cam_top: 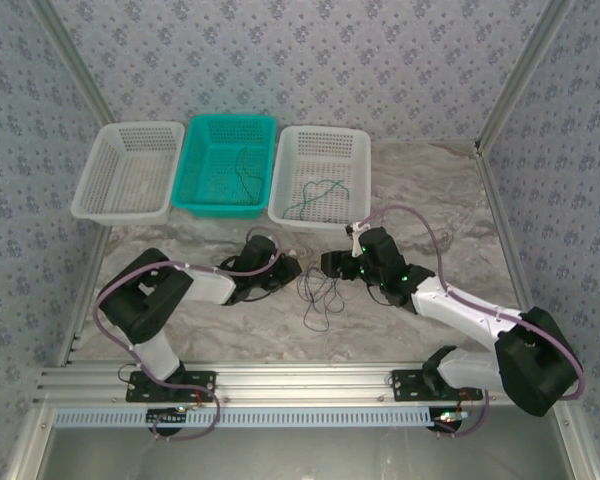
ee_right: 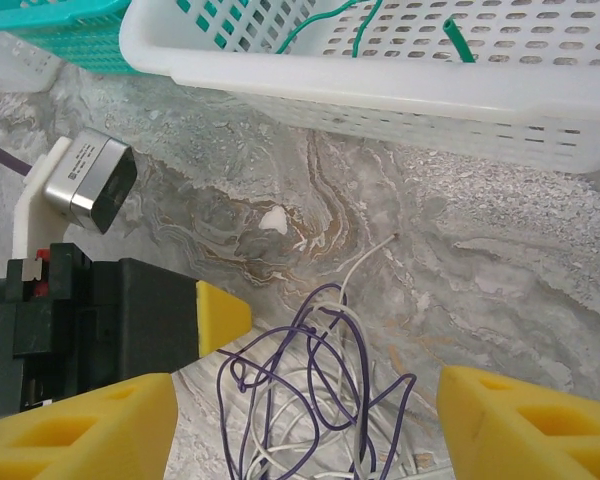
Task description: Untangle the cables
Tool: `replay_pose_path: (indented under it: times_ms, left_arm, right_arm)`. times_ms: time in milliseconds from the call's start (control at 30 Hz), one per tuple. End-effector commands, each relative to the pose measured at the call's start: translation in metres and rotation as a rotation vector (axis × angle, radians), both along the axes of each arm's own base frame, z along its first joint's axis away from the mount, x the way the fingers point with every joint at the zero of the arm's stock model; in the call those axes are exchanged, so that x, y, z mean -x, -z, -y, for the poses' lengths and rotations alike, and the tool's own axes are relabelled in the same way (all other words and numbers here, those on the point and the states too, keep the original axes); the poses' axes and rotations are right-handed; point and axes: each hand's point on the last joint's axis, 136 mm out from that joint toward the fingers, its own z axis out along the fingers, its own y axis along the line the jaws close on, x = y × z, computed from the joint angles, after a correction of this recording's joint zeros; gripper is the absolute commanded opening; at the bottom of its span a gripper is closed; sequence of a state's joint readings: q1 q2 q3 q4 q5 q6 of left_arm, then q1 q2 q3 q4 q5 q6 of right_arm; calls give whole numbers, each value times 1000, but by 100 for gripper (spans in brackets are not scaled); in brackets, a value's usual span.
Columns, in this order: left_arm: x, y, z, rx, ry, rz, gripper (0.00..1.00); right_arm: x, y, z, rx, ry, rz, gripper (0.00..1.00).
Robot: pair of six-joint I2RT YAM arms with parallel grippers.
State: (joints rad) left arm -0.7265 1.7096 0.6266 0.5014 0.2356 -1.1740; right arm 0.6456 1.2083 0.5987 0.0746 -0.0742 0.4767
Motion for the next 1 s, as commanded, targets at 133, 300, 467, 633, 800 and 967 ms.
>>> replay_pose_path:
  times_ms: [133, 300, 467, 633, 800, 967]
  left_arm:
    - [-10, -36, 15, 96, 13, 77, 0]
    - [-15, -84, 21, 95, 66, 190, 0]
    - [-15, -141, 20, 81, 120, 326, 0]
    - [-9, -190, 9, 66, 141, 456, 0]
    - [-5, -228, -24, -20, 94, 578, 0]
    - [-4, -261, -71, -94, 10, 680, 0]
  right_arm:
    - [3, 7, 7, 9, 15, -8, 72]
    - [3, 39, 10, 89, 15, -64, 72]
    - [1, 68, 14, 120, 48, -119, 69]
    - [-3, 88, 40, 185, 181, -154, 56]
    - [-2, 94, 55, 155, 226, -185, 55]
    - [0, 92, 64, 146, 264, -186, 55]
